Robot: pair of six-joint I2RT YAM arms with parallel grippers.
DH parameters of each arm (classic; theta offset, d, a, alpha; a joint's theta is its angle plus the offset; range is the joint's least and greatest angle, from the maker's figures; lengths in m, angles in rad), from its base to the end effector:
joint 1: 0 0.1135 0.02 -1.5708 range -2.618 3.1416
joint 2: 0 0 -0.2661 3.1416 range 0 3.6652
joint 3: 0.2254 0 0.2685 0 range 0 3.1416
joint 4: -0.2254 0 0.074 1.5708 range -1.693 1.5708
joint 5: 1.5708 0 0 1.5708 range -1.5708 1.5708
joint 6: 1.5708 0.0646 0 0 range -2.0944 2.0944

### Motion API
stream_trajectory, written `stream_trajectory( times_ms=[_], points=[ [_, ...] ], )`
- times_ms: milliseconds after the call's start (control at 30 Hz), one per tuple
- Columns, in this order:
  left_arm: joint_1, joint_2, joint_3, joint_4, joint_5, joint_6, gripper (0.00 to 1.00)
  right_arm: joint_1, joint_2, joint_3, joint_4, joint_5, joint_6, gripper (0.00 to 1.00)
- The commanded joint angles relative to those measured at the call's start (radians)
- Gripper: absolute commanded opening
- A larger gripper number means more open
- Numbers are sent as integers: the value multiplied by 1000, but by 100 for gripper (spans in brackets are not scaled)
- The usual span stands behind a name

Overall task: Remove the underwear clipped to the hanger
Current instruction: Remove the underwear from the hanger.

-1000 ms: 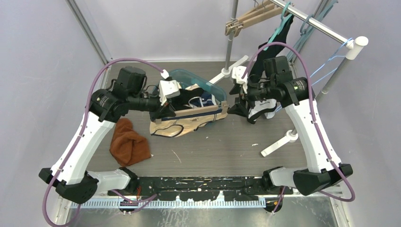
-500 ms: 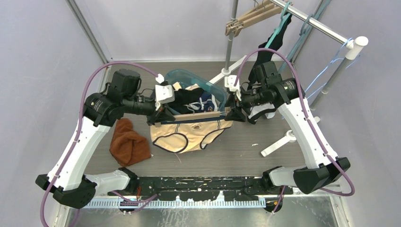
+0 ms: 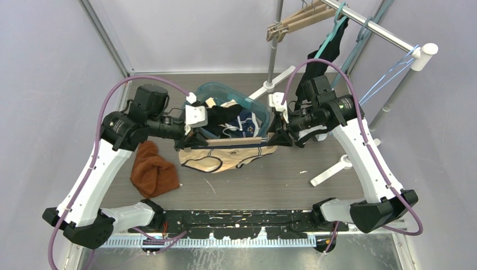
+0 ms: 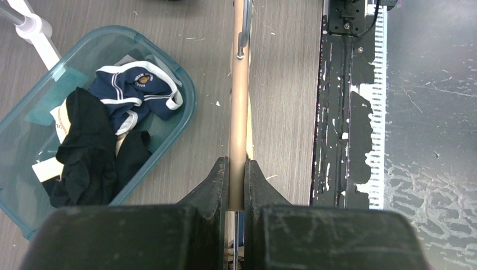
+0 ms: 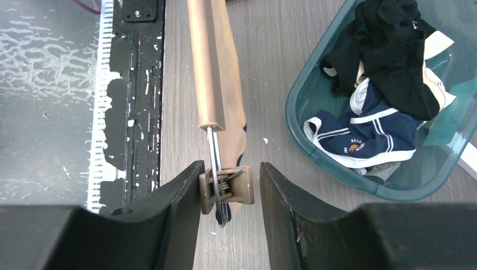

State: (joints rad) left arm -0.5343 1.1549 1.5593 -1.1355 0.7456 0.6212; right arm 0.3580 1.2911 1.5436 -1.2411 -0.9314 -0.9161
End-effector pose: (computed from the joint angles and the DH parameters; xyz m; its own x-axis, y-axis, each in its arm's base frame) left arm 0.1669 -0.1497 0.4340 0.0034 0.4948 -0.8690 0.9921 0.1071 0.0649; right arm 0.2130 0.1350 0.3987 0.0173 -0.4989 -0.8665 -0.9995 0.0140 -0.0280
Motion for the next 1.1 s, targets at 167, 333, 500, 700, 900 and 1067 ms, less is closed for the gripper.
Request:
stream_trajectory(
  times_ms=[167, 333, 500, 700, 900, 1067],
  points=[
    [5, -35, -13, 15, 16, 31, 0, 0, -32, 18, -44, -34, -41, 33],
    [5, -41, -29, 14, -18, 45, 0, -5, -35, 13, -52, -33, -48, 16],
    [5, -48, -52, 8, -35, 65, 0, -8, -38, 0, -56, -18, -54, 3],
    [5, -47, -55, 8, -25, 71, 0, -7, -16, -2, -88, -24, -59, 32],
    [5, -48, -59, 5, -12, 75, 0, -7, 1, -29, -81, -58, -47, 59],
    [5, -52, -62, 3, -14, 77, 0, -8, -5, -38, -67, -58, -37, 63]
  ],
)
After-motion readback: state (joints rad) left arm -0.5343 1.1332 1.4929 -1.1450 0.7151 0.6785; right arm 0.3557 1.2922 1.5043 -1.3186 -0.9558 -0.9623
